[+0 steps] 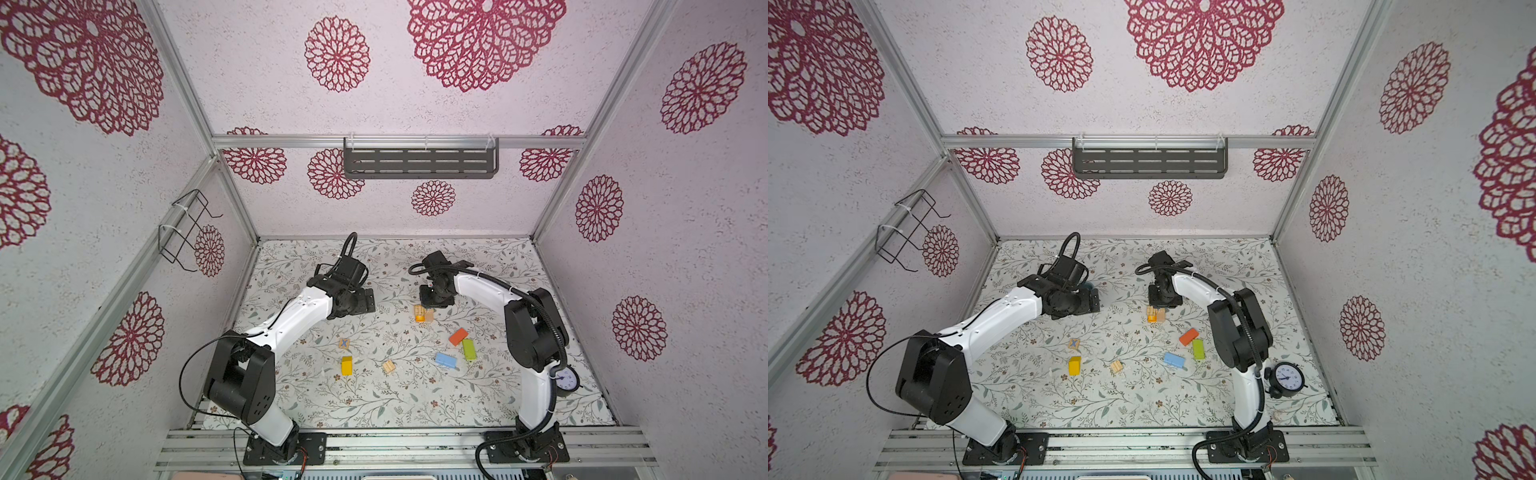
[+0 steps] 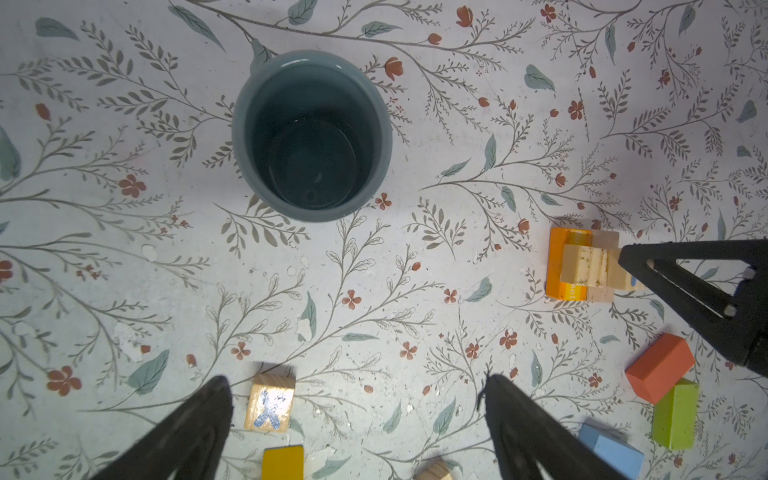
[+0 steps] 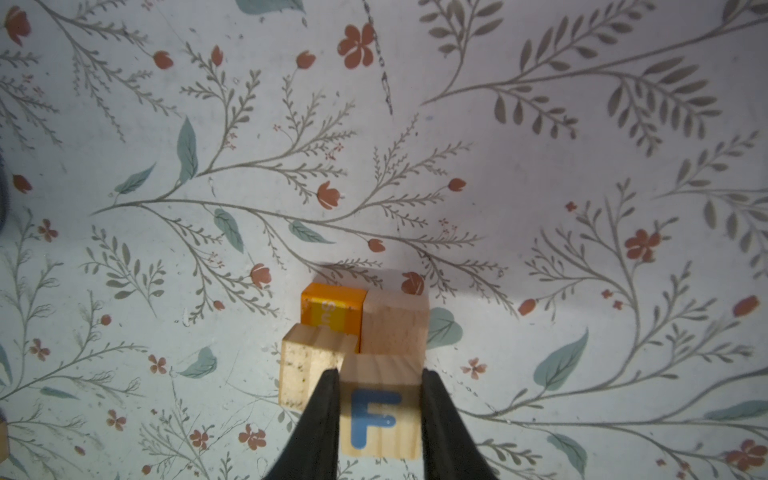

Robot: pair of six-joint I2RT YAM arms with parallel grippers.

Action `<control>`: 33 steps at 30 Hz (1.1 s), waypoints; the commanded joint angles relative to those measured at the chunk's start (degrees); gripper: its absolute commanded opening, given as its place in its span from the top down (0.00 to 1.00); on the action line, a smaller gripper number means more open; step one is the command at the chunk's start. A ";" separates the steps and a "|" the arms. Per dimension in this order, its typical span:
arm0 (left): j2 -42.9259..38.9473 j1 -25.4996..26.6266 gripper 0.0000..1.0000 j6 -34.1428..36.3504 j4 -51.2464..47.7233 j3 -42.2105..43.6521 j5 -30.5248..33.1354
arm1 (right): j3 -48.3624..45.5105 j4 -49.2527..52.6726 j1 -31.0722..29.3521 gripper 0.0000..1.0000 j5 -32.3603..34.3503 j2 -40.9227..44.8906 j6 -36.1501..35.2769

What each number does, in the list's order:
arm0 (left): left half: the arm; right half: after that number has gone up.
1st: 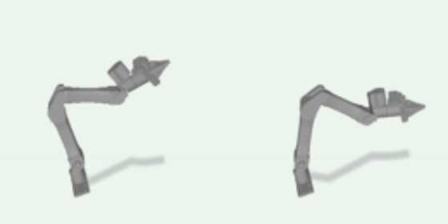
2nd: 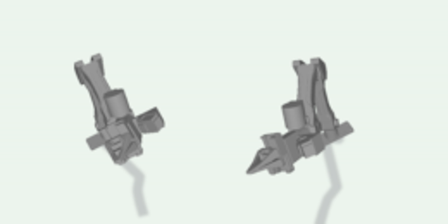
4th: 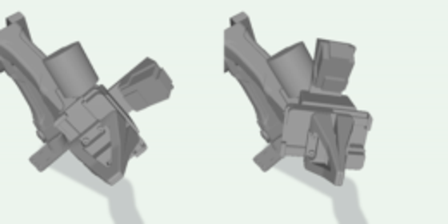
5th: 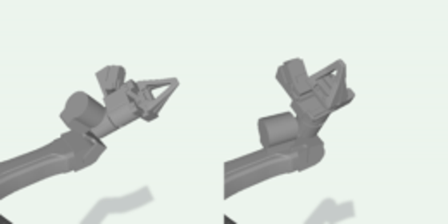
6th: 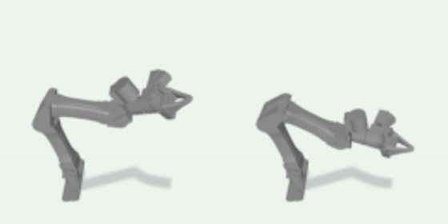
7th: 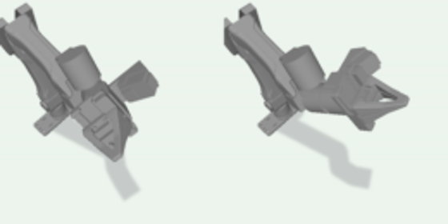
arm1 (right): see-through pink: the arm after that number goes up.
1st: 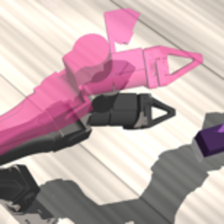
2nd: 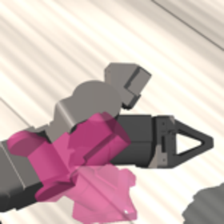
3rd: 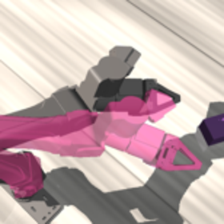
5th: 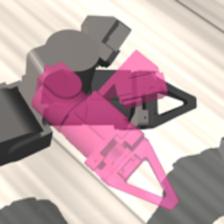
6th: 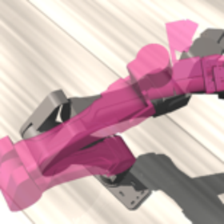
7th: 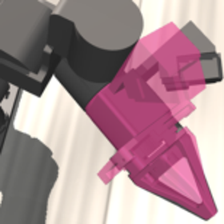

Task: Build the wood block tower
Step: 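Lower the F cube with the right gripper beside the plain cube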

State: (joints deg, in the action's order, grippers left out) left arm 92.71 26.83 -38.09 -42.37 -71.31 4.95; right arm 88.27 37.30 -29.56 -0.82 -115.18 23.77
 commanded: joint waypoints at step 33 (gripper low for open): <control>-2.34 -0.42 0.03 0.07 -0.43 0.29 -0.03 | -2.43 -1.44 0.65 0.66 0.31 1.70 4.43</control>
State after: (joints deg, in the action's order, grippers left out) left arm 92.47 26.81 -38.09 -42.39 -71.31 4.95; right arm 85.58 35.79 -29.39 -0.36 -115.18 27.09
